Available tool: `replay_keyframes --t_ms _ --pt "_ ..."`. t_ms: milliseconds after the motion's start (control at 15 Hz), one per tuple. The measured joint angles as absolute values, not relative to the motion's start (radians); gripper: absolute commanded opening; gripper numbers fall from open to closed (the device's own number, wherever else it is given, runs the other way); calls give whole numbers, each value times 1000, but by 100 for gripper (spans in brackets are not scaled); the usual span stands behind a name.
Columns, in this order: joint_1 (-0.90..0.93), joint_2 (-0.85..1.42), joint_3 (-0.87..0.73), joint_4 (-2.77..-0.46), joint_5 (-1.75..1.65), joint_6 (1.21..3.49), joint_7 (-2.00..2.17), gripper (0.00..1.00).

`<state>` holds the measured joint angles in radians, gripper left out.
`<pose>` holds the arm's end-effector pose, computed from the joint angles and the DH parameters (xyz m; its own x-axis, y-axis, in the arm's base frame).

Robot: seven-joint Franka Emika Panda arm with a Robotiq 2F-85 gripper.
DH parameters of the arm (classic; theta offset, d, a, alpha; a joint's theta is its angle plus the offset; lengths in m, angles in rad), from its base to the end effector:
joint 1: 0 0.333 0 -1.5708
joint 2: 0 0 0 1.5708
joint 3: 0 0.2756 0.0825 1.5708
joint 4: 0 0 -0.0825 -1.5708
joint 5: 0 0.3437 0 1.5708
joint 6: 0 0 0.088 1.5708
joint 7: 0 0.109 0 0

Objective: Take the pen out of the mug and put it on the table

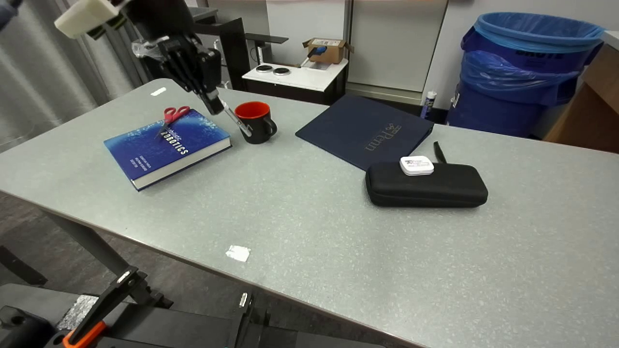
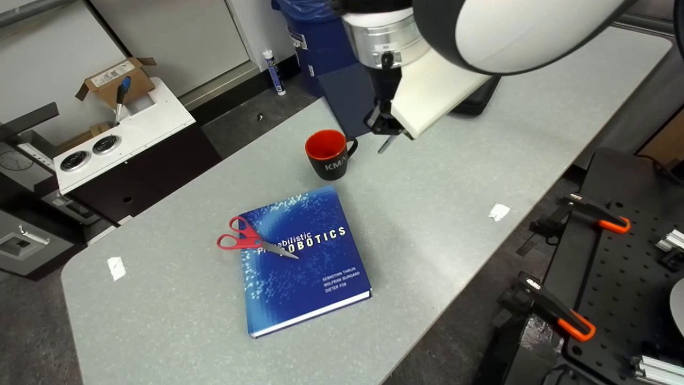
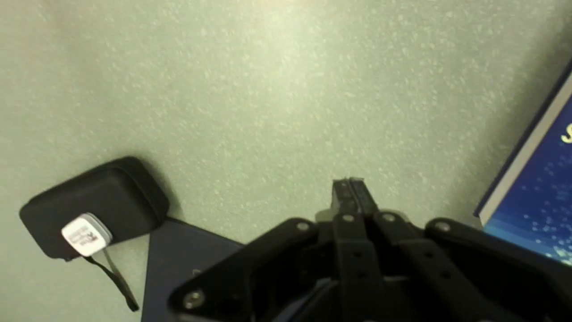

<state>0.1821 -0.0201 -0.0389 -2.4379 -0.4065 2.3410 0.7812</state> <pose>0.4432 0.0572 0.2928 0.9417 -0.3202 0.1028 -0.3362 -0.9035 0.2657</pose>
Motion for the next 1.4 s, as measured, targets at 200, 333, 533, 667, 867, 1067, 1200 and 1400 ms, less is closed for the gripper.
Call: replay_keyframes --t_ms 200,333,533,667,867,1067,1200,1400 --pt "130 22 -34 -2439 -408 2330 812 0" --pt "100 90 -38 -2405 -408 2339 836 0" --pt "89 225 -52 -2310 -421 2354 910 0" --pt "93 315 -55 -2237 -421 2355 941 28" --pt "107 402 -59 -2152 -421 2355 956 50" --pt "114 435 -60 -2105 -404 2355 952 72" --pt "114 438 -60 -2090 -386 2355 945 88" --pt "112 438 -62 -2077 -349 2359 927 100"
